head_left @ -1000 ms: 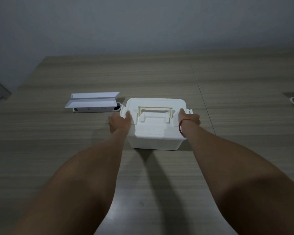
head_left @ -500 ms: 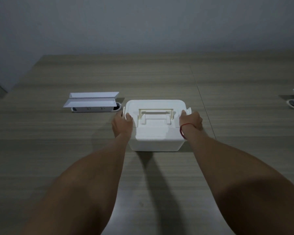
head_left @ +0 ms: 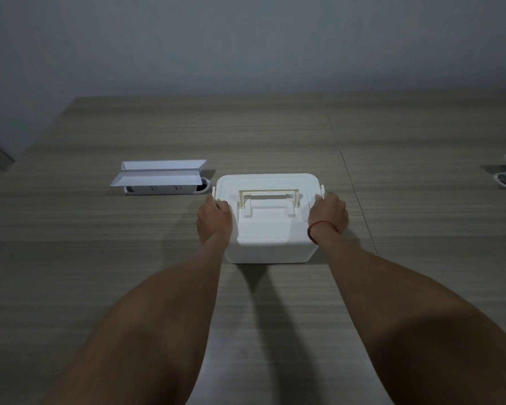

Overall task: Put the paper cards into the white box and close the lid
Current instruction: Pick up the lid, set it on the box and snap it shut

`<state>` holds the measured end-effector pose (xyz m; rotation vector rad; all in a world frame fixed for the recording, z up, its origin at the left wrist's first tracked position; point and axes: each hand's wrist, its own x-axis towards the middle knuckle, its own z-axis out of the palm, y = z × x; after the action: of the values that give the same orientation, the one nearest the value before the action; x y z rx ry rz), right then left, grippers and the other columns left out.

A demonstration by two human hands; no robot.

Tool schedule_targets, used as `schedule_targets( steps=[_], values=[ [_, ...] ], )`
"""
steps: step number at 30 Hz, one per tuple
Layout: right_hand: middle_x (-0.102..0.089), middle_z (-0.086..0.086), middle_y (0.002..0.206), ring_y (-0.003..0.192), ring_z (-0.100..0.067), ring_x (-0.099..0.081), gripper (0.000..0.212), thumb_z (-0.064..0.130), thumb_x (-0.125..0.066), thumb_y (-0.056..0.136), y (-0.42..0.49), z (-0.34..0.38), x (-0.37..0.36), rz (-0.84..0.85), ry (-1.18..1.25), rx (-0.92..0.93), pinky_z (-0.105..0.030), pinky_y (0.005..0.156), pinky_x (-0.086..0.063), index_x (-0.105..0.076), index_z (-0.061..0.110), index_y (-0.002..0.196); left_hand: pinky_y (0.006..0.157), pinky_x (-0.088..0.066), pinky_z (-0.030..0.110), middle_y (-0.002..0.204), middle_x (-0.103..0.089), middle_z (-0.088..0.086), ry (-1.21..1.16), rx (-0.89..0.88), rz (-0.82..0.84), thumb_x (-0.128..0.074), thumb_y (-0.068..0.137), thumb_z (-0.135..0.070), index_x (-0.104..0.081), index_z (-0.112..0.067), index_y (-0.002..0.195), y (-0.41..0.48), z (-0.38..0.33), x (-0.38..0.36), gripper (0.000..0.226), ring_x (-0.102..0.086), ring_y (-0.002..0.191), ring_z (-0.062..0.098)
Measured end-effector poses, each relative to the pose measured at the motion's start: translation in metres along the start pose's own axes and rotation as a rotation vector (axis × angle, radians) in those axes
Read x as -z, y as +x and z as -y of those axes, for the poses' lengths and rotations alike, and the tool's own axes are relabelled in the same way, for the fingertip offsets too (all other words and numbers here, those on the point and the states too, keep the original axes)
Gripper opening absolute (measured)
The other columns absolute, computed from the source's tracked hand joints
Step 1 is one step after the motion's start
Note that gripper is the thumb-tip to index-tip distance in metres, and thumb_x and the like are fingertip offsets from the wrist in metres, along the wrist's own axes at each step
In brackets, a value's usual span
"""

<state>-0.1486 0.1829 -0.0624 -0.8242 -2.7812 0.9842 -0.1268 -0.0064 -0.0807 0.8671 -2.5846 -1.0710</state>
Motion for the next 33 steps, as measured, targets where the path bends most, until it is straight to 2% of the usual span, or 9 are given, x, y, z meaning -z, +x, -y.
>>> schedule_targets(
  steps=[2,4,7,9,14,17,20,26,33],
  values=[
    [-0.062,-0.022,0.124,0.115,-0.039,-0.059,0.031,0.022,-0.048,0.099,0.002,0.001,0.004,0.008,0.022,-0.016,-0.040,0.089,-0.048,-0.061,0.002,0.119,0.077,-0.043,0.037,0.115,-0.063,0.024,-0.001,0.071,0.016,-0.037,0.095,-0.020,-0.059,0.003,0.110,0.000,-0.007,0.005,0.035,-0.059,0.099,0.034],
    [-0.059,-0.021,0.129,0.119,-0.038,-0.057,0.036,0.027,-0.048,0.099,0.002,0.004,0.006,0.041,0.079,-0.066,-0.040,0.093,-0.047,-0.058,0.002,0.123,0.087,-0.046,0.038,0.123,-0.061,0.021,0.004,0.160,0.058,-0.038,0.096,-0.034,-0.058,0.001,0.120,0.002,-0.017,0.007,0.047,-0.059,0.110,0.036],
    [-0.056,-0.018,0.134,0.124,-0.037,-0.053,0.060,0.050,-0.048,0.092,0.000,0.016,0.002,0.114,0.231,-0.187,-0.042,0.100,-0.042,-0.050,0.004,0.129,0.103,-0.042,0.048,0.133,-0.056,0.018,-0.023,0.272,0.113,-0.040,0.084,-0.068,-0.049,-0.004,0.132,0.004,-0.031,0.002,0.081,-0.055,0.120,0.036],
    [-0.052,-0.016,0.137,0.128,-0.035,-0.048,0.078,0.065,-0.050,0.082,-0.002,0.022,-0.002,0.154,0.274,-0.237,-0.046,0.106,-0.038,-0.045,0.005,0.132,0.105,-0.038,0.053,0.136,-0.052,0.016,-0.006,0.299,0.113,-0.046,0.073,-0.077,-0.045,-0.005,0.135,0.001,-0.034,0.000,0.095,-0.050,0.125,0.036],
    [-0.043,-0.015,0.143,0.135,-0.034,-0.038,0.076,0.053,-0.058,0.080,-0.006,0.017,-0.004,0.182,0.211,-0.213,-0.048,0.109,-0.033,-0.039,0.007,0.137,0.105,-0.039,0.048,0.143,-0.044,0.016,0.029,0.202,0.183,-0.052,0.077,-0.065,-0.037,-0.004,0.141,-0.009,-0.023,0.006,0.090,-0.044,0.131,0.035],
    [-0.047,-0.016,0.140,0.131,-0.034,-0.044,0.068,0.043,-0.063,0.083,-0.014,0.003,-0.009,0.125,0.104,-0.084,-0.045,0.103,-0.040,-0.040,0.003,0.133,0.100,-0.041,0.044,0.139,-0.045,0.017,0.149,0.038,0.189,-0.055,0.081,-0.057,-0.034,-0.002,0.139,-0.014,-0.008,0.008,0.084,-0.046,0.128,0.034],
    [-0.054,-0.018,0.132,0.123,-0.035,-0.052,0.065,0.047,-0.063,0.084,-0.021,-0.007,-0.015,0.021,0.059,0.004,-0.042,0.096,-0.045,-0.046,0.000,0.126,0.097,-0.044,0.043,0.134,-0.050,0.017,0.189,-0.061,0.104,-0.050,0.085,-0.058,-0.037,-0.001,0.136,-0.020,0.001,0.005,0.078,-0.049,0.124,0.033],
    [-0.061,-0.018,0.125,0.115,-0.036,-0.059,0.063,0.049,-0.063,0.084,-0.011,0.006,-0.021,-0.002,0.013,0.011,-0.040,0.087,-0.049,-0.048,0.000,0.121,0.097,-0.045,0.044,0.132,-0.051,0.017,0.195,-0.095,0.050,-0.049,0.087,-0.057,-0.040,-0.001,0.134,-0.005,0.002,0.001,0.074,-0.048,0.124,0.032],
    [-0.060,-0.017,0.126,0.116,-0.035,-0.059,0.062,0.048,-0.062,0.085,0.028,0.039,-0.044,-0.018,0.005,0.053,-0.041,0.089,-0.050,-0.048,0.001,0.123,0.102,-0.042,0.044,0.139,-0.050,0.019,0.239,-0.077,0.000,-0.049,0.085,-0.060,-0.036,0.001,0.141,0.048,-0.011,-0.017,0.083,-0.047,0.129,0.034]
  ],
)
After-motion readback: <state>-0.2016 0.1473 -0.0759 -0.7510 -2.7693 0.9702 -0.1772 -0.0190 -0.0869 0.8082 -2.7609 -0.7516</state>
